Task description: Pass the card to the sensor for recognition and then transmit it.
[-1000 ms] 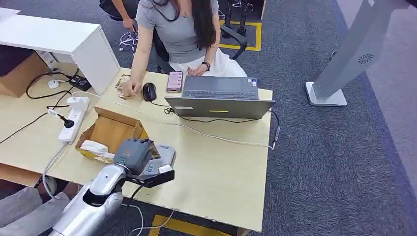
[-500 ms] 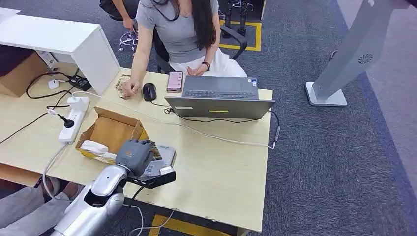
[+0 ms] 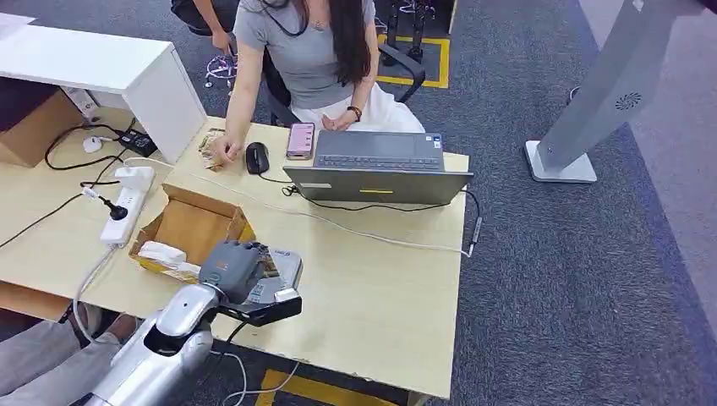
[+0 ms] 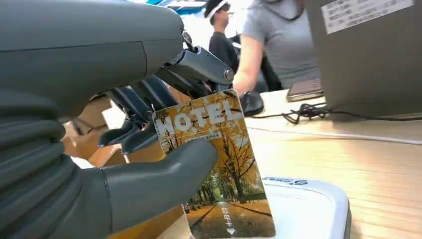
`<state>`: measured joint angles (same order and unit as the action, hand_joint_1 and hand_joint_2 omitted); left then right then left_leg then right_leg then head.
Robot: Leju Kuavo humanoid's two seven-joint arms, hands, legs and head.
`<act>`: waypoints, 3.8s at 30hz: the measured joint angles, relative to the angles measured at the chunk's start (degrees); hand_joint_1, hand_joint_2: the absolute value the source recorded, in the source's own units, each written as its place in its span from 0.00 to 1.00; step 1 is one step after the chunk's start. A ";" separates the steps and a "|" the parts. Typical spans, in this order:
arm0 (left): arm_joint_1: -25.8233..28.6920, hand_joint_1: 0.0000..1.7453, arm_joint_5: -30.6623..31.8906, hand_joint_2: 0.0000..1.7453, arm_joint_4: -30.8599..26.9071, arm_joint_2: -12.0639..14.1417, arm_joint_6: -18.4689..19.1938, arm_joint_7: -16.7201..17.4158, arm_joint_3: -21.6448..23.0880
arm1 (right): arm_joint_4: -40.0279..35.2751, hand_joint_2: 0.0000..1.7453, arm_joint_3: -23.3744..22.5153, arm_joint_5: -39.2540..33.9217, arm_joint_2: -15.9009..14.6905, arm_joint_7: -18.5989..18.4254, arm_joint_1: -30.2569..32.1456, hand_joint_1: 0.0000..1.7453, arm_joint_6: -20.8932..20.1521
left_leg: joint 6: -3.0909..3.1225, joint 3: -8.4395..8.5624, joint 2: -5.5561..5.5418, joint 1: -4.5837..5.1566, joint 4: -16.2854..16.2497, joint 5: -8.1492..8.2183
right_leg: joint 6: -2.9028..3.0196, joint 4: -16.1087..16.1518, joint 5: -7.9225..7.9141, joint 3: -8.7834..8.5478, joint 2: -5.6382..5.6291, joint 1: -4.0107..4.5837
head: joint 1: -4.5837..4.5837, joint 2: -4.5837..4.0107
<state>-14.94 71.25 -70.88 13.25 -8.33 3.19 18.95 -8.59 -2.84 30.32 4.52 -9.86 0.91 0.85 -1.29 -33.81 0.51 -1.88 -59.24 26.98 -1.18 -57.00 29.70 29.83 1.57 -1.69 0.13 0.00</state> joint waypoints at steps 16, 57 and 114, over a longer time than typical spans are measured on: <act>-27.92 1.00 -1.09 1.00 9.98 12.08 0.96 4.02 -4.91 | 0.17 0.00 0.00 -1.73 -1.79 4.61 0.87 0.00 -0.76 | 0.01 -0.03 0.10 -0.03 0.00 -0.13 | 0.08 -0.05 -0.12 -0.02 -0.07 0.04 | 0.00 0.00; -7.88 0.00 -12.22 1.00 -11.64 8.43 -5.44 -2.82 -8.31 | 0.35 0.00 -0.02 -2.25 -1.92 3.71 0.82 0.00 0.66 | 0.06 -0.07 0.15 0.05 0.00 -0.04 | 0.05 0.00 -0.10 0.02 -0.10 -0.04 | 0.00 0.00; 13.37 0.00 -8.26 1.00 -15.71 13.13 6.77 4.94 -13.42 | 1.20 0.00 -0.33 -4.17 -1.68 4.98 1.15 0.00 1.18 | 0.06 -0.10 0.08 0.04 0.01 -0.03 | -0.04 0.00 -0.04 0.03 -0.02 -0.03 | 0.00 0.00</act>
<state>-1.57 62.99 -86.60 26.38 -1.55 8.13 5.53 -7.39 -3.17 26.14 2.84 -4.87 2.06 2.03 -1.24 -33.91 0.59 -1.84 -59.24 26.95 -1.22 -57.00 29.66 29.86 1.55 -1.73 0.13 0.00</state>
